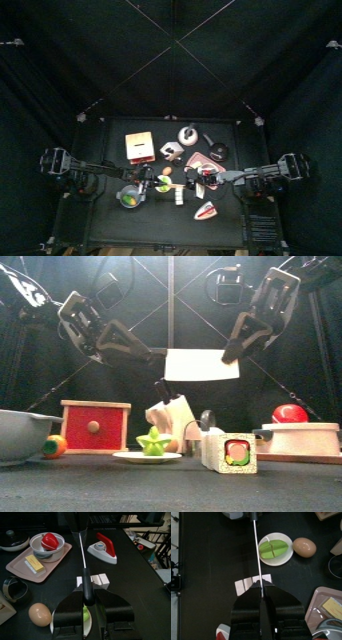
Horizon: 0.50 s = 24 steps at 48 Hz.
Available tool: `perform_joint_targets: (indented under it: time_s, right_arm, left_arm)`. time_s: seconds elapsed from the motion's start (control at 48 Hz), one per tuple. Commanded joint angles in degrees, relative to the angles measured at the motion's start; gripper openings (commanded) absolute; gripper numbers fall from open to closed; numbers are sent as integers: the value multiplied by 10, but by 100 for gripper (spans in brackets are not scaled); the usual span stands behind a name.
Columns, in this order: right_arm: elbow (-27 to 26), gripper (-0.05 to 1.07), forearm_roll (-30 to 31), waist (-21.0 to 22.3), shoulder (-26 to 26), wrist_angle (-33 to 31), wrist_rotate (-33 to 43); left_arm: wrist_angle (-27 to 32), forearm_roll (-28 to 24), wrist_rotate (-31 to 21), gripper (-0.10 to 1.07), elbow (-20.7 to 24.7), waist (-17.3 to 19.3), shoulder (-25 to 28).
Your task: Cut sushi roll
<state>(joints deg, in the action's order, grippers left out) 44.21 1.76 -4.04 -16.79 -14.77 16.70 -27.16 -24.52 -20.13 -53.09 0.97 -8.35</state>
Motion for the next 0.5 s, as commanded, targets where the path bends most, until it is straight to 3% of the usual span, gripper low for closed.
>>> perform_joint_targets:
  time_s: [0.0,0.25,0.479]
  right_arm:
    - [-14,31,2,1,-1,-22,-1]
    - [-61,32,9,0,10,-129,-1]
    - [-62,32,12,-11,36,-123,1]
  left_arm:
    - [3,24,19,44,10,-11,2]
    - [67,86,82,44,29,-30,-25]
    - [92,108,85,44,28,-56,-3]
